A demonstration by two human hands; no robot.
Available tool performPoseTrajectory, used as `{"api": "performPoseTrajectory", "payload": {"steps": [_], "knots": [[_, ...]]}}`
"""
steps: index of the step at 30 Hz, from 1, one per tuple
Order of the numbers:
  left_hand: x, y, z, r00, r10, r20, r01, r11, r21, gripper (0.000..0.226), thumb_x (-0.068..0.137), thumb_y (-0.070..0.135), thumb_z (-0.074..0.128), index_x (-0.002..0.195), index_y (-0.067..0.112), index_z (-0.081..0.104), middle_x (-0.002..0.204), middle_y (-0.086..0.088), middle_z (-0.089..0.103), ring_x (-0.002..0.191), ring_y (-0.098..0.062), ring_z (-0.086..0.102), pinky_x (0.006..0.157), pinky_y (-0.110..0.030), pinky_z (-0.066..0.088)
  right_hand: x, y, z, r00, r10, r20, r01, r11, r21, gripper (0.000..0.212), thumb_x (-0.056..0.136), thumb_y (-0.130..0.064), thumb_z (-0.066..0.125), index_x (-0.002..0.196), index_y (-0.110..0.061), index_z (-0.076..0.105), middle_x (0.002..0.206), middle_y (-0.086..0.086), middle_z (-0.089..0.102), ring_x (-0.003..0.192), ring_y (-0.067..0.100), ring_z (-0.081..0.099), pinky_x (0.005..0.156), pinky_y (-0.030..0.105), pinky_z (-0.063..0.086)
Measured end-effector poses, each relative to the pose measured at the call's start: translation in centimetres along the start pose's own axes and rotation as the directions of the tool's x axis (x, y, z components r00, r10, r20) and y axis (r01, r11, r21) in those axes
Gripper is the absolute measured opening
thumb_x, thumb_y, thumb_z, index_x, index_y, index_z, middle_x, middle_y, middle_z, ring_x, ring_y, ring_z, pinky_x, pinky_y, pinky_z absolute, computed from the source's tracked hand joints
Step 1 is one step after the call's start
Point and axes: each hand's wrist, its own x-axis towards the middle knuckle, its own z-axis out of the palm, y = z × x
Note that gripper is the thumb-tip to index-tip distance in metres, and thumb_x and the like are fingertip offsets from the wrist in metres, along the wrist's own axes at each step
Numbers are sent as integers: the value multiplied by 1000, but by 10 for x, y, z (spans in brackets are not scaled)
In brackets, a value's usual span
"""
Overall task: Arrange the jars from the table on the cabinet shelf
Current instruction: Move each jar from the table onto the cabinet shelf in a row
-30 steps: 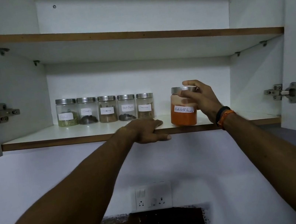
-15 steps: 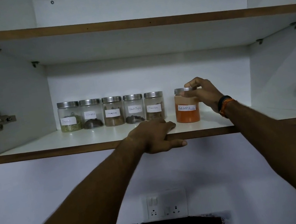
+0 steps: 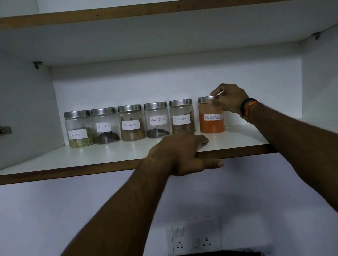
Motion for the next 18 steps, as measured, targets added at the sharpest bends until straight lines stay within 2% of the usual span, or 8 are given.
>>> {"api": "performPoseTrajectory", "payload": {"steps": [5,14,18], "knots": [[0,-1,0,999,22,-25,-22,1000,-11,84,85,78,46,149,23,42,150,-6,50,133,-26,48,106,-42,42,7,2,12,999,5,-37,-5,1000,-7,31,89,-19,74,117,-10,66,130,12,64,119,31,60,96,37,50],[4,-4,3,998,34,-49,-35,999,-23,80,87,75,49,145,21,47,146,-6,54,129,-25,51,101,-38,44,10,1,20,1000,10,-24,-11,1000,-13,35,88,-21,75,119,-9,64,131,14,63,119,33,59,100,41,51],[6,-7,6,996,49,-74,-51,998,-30,79,86,75,49,143,20,49,143,-6,56,126,-24,52,90,-31,37,4,2,23,999,6,-39,-7,1000,-9,42,89,-22,74,127,-8,60,132,14,62,121,32,59,100,38,50]]}}
